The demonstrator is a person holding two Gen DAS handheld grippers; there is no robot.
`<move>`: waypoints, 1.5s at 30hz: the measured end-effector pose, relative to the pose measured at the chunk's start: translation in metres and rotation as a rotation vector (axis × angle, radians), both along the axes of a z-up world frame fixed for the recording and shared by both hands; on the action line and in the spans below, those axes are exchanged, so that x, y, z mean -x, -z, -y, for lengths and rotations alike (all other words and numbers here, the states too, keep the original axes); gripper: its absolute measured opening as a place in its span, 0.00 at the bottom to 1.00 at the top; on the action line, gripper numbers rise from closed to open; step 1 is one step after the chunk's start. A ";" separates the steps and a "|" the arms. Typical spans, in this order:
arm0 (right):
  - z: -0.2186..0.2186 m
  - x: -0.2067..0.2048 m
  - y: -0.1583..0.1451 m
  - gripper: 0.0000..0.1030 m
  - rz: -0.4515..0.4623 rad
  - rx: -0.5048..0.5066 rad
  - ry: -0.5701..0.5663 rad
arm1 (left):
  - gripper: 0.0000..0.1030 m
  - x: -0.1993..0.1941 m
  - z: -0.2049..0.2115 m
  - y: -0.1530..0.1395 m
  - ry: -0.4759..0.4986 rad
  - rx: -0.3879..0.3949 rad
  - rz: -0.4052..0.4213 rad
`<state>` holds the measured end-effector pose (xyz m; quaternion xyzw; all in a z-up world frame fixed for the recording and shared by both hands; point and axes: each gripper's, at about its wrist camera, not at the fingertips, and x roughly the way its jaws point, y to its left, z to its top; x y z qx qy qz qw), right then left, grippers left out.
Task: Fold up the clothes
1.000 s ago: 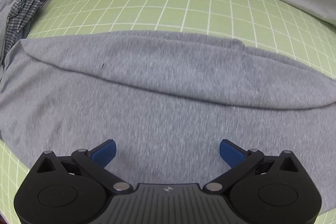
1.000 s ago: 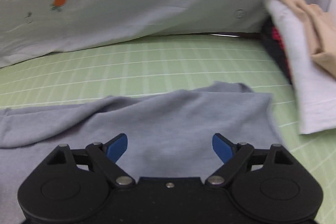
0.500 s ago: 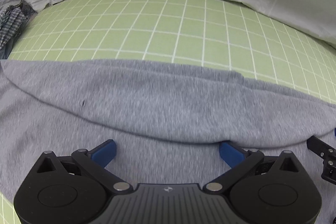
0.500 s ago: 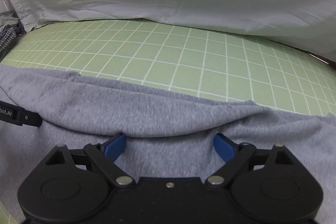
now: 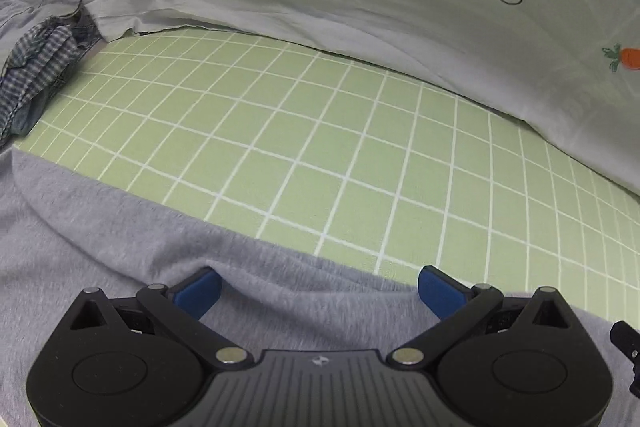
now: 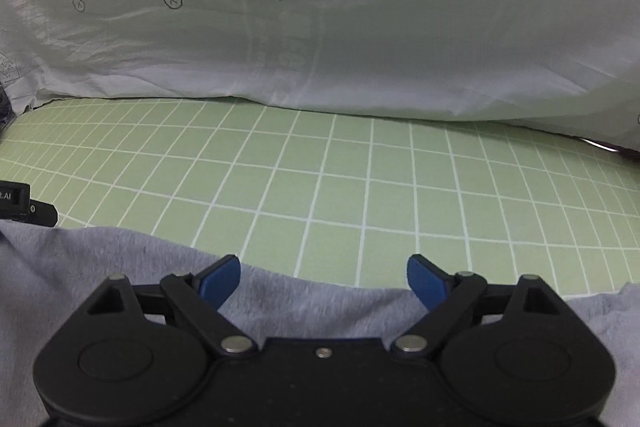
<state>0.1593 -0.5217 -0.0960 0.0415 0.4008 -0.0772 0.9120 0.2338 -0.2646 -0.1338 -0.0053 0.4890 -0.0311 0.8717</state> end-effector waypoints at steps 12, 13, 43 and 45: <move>-0.035 0.053 0.014 0.91 -0.122 -0.020 -0.063 | 1.00 0.029 -0.027 0.014 -0.038 -0.042 -0.057; -0.036 0.054 0.012 0.91 -0.126 -0.014 -0.070 | 1.00 0.028 -0.028 0.007 -0.041 -0.026 -0.037; -0.148 0.180 -0.068 1.00 -0.031 -0.100 0.078 | 1.00 0.179 -0.238 -0.097 -0.122 0.148 0.085; -0.158 0.171 -0.068 1.00 -0.025 -0.099 0.103 | 1.00 0.169 -0.261 -0.095 -0.164 0.149 0.070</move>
